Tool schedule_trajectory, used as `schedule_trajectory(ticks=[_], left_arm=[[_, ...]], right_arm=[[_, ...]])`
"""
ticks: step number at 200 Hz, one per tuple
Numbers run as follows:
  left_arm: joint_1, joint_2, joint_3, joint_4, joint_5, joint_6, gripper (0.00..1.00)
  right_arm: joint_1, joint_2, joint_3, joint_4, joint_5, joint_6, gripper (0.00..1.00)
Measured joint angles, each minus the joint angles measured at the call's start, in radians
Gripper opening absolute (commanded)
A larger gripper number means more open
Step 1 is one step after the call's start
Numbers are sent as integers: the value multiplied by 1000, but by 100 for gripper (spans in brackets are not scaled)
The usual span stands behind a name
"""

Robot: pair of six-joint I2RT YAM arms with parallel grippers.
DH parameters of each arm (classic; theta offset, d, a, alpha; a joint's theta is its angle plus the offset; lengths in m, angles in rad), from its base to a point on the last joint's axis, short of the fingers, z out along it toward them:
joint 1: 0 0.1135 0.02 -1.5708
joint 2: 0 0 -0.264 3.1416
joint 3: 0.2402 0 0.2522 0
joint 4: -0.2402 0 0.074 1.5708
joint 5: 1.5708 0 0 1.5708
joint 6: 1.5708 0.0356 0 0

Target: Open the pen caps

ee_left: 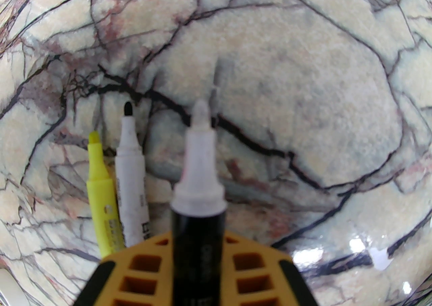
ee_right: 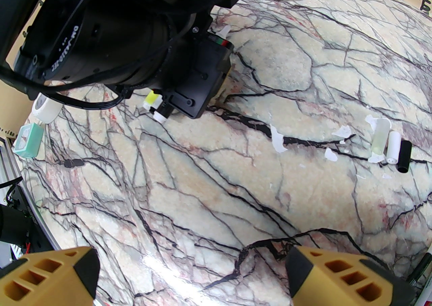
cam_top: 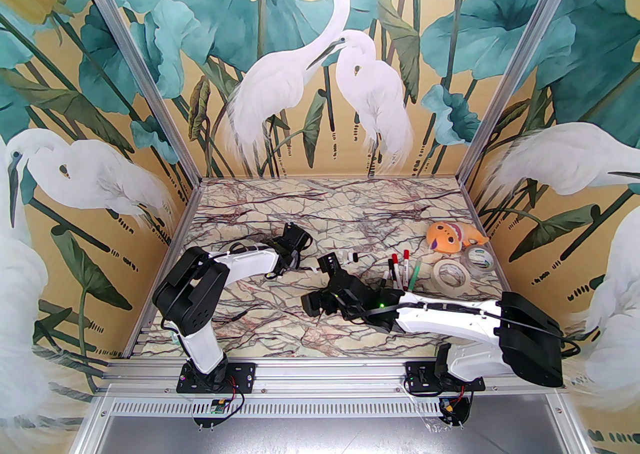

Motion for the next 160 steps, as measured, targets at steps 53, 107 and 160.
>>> schedule_trajectory(ticks=[53,107,160], left_arm=[[0,15,17,-14,-4,4,29],[0,15,42,-35,-19,4,31],[0,-143,18,-69,87,-36,34]], right_arm=[[0,-24,0,-14,10,0,99],[0,-61,-15,-24,15,3,99],[-11,-119,-17,-111,28,64,92]])
